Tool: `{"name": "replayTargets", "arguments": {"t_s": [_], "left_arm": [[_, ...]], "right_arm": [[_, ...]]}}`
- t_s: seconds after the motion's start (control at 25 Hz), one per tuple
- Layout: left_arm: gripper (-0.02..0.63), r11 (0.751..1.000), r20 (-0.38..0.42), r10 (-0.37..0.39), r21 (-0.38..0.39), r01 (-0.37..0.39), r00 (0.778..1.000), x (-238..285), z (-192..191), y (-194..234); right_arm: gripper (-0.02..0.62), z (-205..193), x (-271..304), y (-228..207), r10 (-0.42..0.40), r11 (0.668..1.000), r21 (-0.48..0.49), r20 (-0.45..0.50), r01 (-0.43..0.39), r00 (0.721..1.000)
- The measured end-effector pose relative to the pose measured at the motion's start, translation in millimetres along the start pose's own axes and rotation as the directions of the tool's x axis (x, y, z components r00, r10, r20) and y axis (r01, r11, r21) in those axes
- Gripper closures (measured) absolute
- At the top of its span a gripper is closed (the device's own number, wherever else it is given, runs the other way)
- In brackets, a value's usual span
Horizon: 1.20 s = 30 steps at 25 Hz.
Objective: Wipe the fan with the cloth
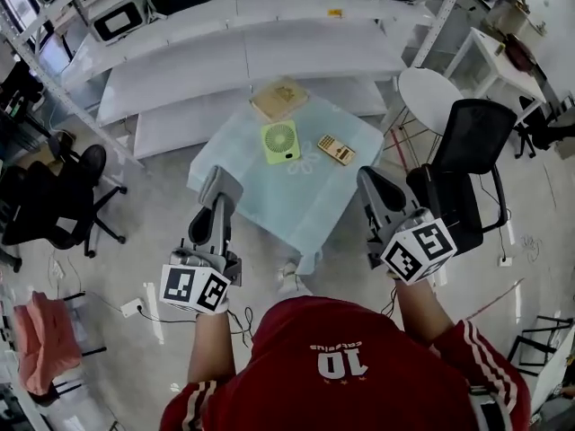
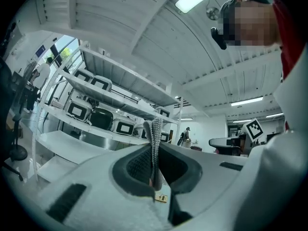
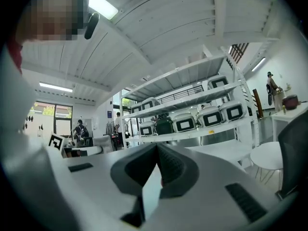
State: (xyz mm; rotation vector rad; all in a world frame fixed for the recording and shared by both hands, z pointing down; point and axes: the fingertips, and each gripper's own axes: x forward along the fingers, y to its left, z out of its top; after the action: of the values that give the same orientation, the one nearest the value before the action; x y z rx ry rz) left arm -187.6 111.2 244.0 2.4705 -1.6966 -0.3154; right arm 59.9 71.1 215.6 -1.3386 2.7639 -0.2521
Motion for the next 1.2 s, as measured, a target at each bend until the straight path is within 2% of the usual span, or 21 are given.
{"name": "replayTargets", "arguments": {"t_s": [0.24,0.48,0.72,0.92,1.2], "left_arm": [[0.586,0.999,-0.004,-0.01,-0.041,0.01,1.0,29,-9,51],[0.586,0.996,-0.023,-0.027,-0.088,0.025,0.999,52,-24,77],[0.586,0.993,-0.074,-0.086,-0.088,0.079,0.994,85,-39,78],[0.586,0.987,-0.111,-0.133,-0.1,0.122,0.985,113,-58,69],[0.586,0.984,-0.163,-0.175,-0.075,0.164,0.971,154,-88,49]], "right_arm": [[0.591,0,57,2,-0.005,1.0,0.006,-0.018,0.005,1.0],[0.591,-5,87,-4,-0.023,1.0,-0.012,-0.031,0.022,0.999],[0.591,-19,106,-26,-0.019,1.0,-0.005,-0.082,0.019,0.996],[0.591,-30,115,-41,-0.009,0.999,0.03,-0.092,0.012,0.996],[0.591,-37,130,-70,0.029,0.996,0.083,-0.083,-0.022,0.996]]}}
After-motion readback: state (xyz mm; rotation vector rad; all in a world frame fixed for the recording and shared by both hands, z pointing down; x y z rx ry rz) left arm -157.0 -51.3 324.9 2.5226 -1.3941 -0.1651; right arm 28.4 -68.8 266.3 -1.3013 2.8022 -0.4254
